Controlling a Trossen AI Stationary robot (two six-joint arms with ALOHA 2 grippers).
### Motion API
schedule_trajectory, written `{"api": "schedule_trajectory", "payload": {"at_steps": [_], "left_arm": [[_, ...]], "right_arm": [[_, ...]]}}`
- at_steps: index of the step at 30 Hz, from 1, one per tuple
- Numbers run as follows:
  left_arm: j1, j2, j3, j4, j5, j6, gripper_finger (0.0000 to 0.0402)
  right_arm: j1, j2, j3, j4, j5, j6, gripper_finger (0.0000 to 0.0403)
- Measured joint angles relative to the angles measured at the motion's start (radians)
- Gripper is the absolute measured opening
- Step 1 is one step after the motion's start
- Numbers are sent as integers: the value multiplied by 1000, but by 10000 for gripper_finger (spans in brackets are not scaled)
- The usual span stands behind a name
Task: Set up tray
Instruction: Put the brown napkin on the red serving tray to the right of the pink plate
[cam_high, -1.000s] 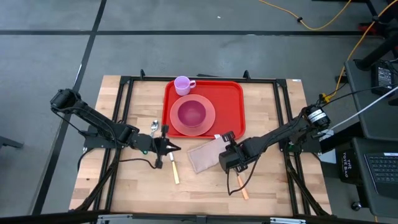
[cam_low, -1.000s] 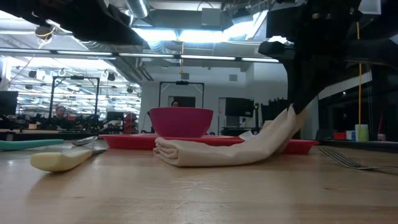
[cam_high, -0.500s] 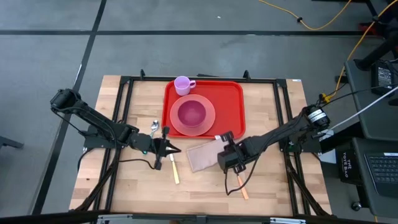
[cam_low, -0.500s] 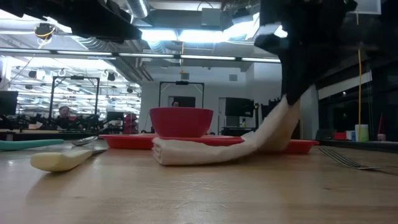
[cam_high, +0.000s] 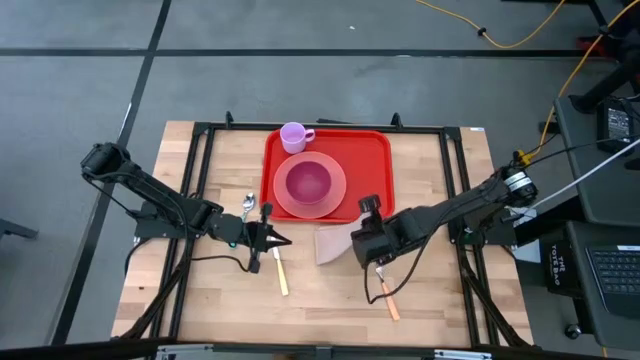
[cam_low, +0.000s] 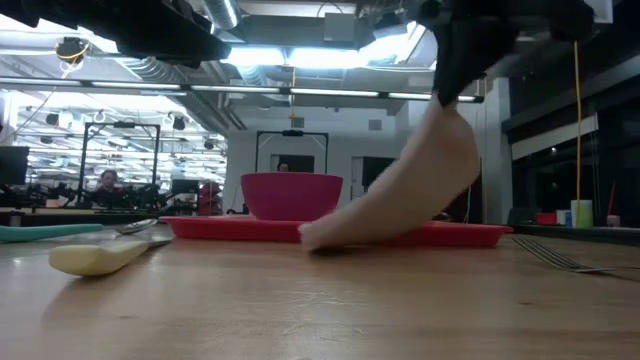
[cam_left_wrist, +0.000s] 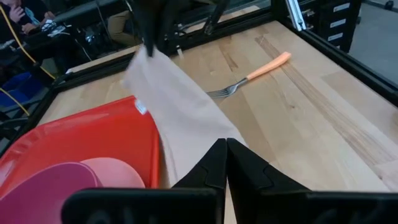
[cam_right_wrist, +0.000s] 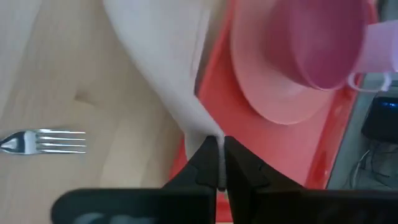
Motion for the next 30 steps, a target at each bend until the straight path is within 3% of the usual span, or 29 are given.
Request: {"api": "schedule_trajectory", "payload": {"at_steps": [11,22,30], "left_arm": [[0,0,0,0,-2,0,1],[0,0,0,-1,-108,49,4],[0,0,0,-1,-112,90,4]], "right_arm": [[-110,-161,2,-19,87,-9,15],[-255,-180,2,-35,84,-40,15],[-364,-192,1,-46,79,-38,15]]}}
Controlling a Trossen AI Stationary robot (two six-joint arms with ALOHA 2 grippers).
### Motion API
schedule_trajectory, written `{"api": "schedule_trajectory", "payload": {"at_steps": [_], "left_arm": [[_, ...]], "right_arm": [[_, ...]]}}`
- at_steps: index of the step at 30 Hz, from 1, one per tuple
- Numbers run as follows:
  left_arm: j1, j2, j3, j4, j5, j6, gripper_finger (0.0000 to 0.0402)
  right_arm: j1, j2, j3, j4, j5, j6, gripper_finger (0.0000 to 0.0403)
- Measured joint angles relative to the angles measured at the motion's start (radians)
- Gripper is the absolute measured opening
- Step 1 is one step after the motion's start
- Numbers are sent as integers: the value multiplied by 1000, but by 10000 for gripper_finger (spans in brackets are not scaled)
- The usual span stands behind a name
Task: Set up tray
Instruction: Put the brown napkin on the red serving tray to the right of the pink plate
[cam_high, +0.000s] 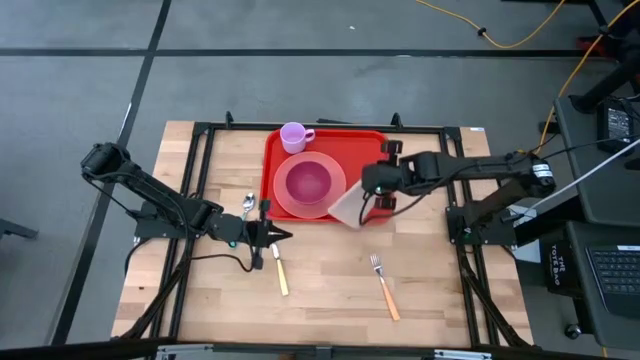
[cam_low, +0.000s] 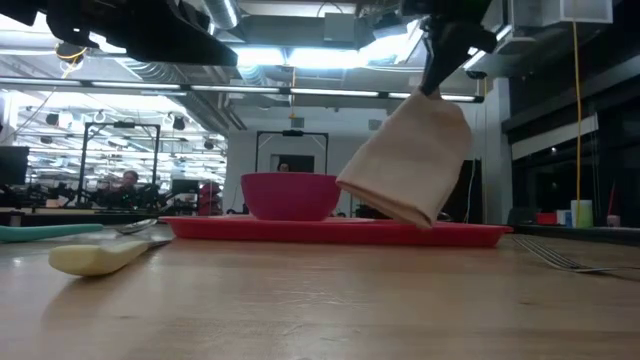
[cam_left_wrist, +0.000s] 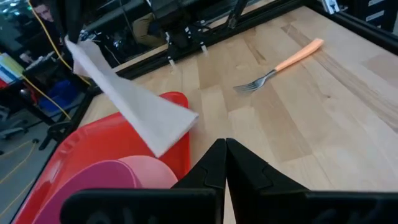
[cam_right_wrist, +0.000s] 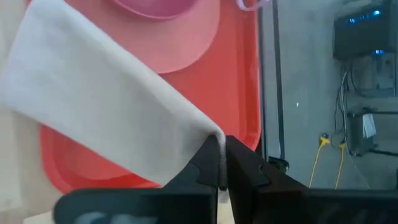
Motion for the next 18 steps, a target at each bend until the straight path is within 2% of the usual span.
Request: {"api": "schedule_trajectory", "payload": {"at_steps": [9,18], "left_arm": [[0,0,0,0,0,-3,1],[0,0,0,0,0,-3,5]], "right_arm": [[-100,-10,0,-5,71,5,15],[-222,-9,0,92,218,-84,15]]}}
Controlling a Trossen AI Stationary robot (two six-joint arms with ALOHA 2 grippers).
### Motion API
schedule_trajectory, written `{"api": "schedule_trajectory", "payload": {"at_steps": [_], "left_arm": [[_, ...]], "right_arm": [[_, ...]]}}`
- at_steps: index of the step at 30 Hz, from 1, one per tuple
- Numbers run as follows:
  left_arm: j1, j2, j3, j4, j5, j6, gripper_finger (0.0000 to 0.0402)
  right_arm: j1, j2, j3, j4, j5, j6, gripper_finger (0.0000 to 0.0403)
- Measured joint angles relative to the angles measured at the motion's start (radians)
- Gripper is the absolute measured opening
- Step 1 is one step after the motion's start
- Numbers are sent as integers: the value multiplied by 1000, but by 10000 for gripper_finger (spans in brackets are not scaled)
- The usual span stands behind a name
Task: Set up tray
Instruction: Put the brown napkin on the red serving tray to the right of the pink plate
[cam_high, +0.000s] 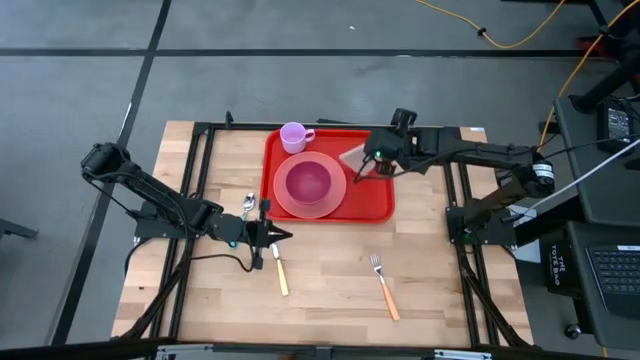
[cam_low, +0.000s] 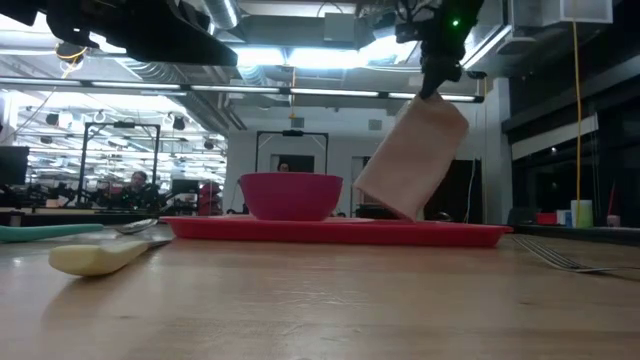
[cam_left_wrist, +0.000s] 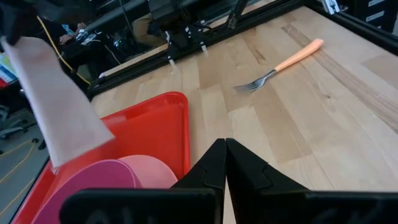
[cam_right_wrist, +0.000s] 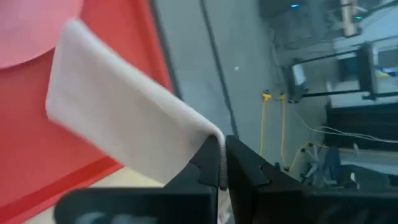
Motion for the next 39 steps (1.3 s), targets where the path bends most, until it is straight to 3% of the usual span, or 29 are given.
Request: {"api": "schedule_trajectory", "payload": {"at_steps": [10,28,34,39], "left_arm": [[0,0,0,0,0,0,5],[0,0,0,0,0,0,4],[0,0,0,0,1,0,1],[0,0,0,0,1,0,6]], "right_arm": [[-145,0,0,201,29,-220,15],[-278,63,-1,230,-48,-251,15],[-298,111,-2,241,73,-256,15],[-301,112,-2,245,75,-249,15]]}}
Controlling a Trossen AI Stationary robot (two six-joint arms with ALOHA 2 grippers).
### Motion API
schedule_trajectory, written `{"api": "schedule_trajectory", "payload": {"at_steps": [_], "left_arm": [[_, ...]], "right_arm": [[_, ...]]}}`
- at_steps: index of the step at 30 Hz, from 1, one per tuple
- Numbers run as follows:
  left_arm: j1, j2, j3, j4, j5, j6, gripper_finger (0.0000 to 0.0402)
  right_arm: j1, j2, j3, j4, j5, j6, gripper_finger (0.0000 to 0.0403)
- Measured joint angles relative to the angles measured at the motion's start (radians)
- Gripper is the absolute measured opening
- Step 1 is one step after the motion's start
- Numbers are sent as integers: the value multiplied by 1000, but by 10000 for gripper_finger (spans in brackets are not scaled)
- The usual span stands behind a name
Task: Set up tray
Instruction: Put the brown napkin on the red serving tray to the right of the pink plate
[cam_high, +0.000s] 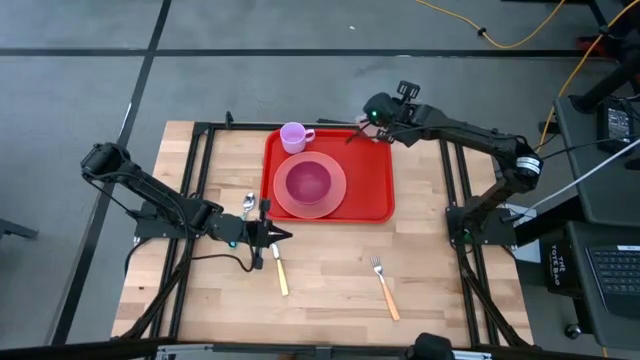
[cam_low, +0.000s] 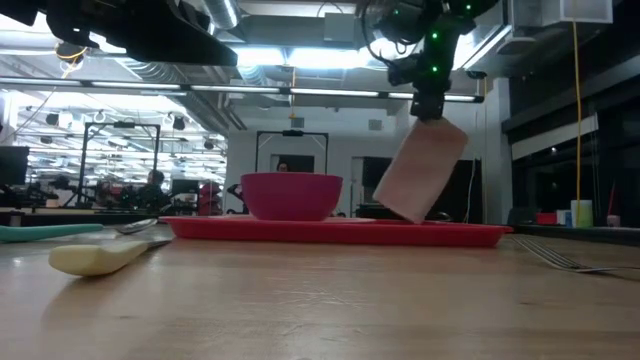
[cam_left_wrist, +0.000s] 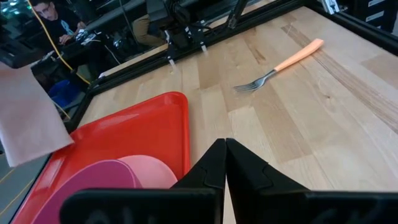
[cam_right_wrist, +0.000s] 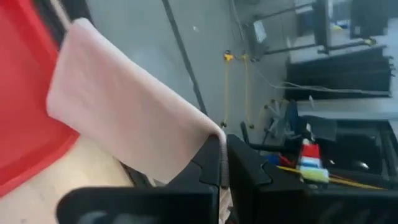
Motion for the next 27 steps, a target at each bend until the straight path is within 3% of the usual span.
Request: {"api": "schedule_trajectory", "payload": {"at_steps": [5,12,27], "left_arm": [[0,0,0,0,1,0,2],[0,0,0,0,1,0,5],[0,0,0,0,2,-9,5]], "right_arm": [[27,7,0,-63,-223,56,15],[90,85,0,-259,-298,154,15],[168,133,0,-286,-567,333,15]]}}
